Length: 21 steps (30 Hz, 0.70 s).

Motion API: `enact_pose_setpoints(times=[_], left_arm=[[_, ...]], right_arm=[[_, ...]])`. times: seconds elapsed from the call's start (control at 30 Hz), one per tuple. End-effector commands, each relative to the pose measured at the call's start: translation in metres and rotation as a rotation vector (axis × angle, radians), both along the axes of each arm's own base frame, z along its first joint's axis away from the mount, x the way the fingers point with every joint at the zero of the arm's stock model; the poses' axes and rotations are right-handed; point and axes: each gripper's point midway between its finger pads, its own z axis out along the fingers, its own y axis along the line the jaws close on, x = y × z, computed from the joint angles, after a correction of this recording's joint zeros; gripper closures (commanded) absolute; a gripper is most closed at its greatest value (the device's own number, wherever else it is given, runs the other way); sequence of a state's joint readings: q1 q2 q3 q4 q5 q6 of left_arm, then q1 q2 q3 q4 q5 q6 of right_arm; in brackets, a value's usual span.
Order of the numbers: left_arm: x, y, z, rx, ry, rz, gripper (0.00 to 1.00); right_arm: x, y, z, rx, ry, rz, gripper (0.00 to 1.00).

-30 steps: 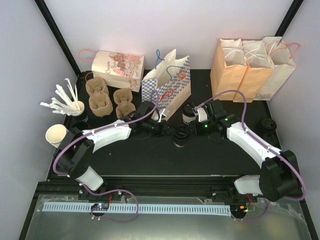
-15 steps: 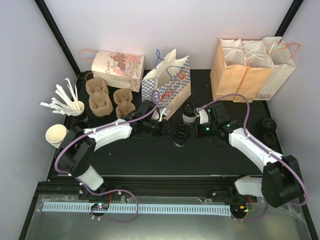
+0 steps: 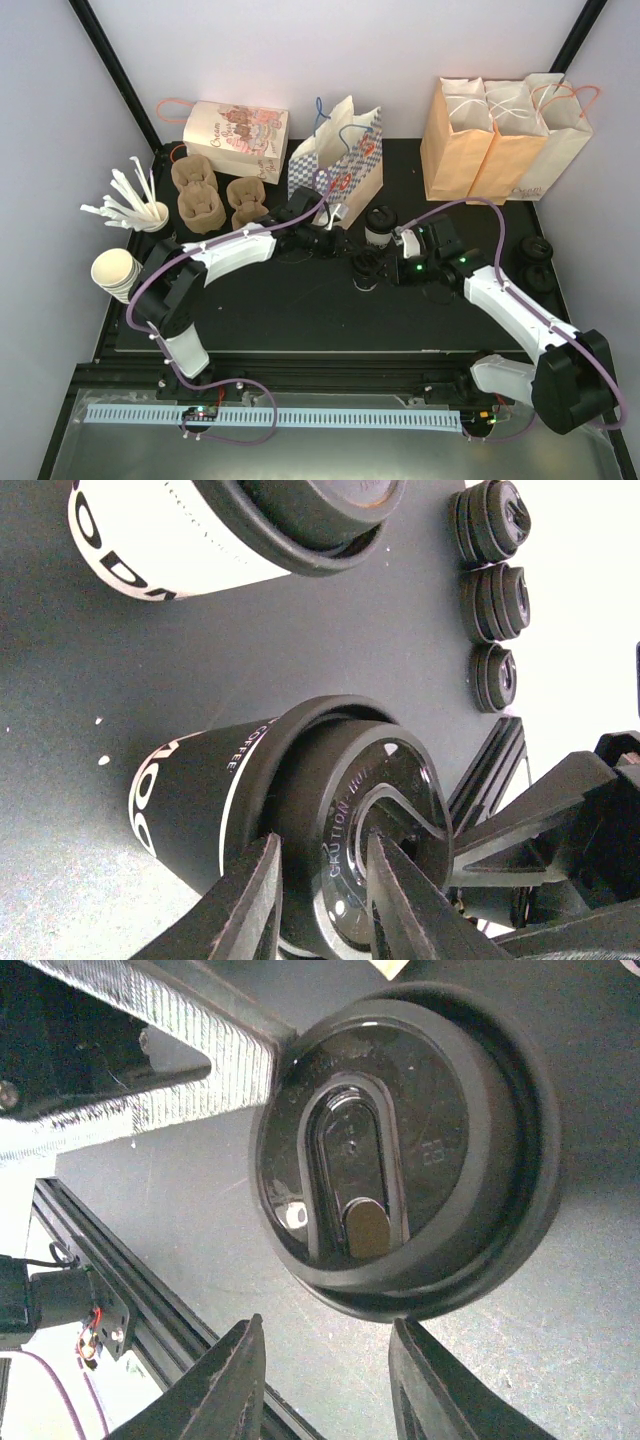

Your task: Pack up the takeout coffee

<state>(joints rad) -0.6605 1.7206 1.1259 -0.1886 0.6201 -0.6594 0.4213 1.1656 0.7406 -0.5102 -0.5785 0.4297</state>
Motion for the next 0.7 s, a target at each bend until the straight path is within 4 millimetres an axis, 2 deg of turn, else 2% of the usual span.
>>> enact_pose_setpoints(times=[0.0, 0.3, 0.67], left_arm=[[0.009, -0.003, 0.009, 0.011, -0.022, -0.005, 0.73], [0.007, -0.001, 0.025, -0.007, -0.047, -0.006, 0.67], [-0.005, 0.011, 0.049, -0.015, -0.082, 0.0, 0.58]], right_arm=[[-0.004, 0.001, 0.012, 0.014, 0.006, 0.001, 0.61], [0.008, -0.001, 0.03, -0.01, -0.048, -0.017, 0.61], [0.021, -0.005, 0.038, -0.04, -0.081, -0.024, 0.61]])
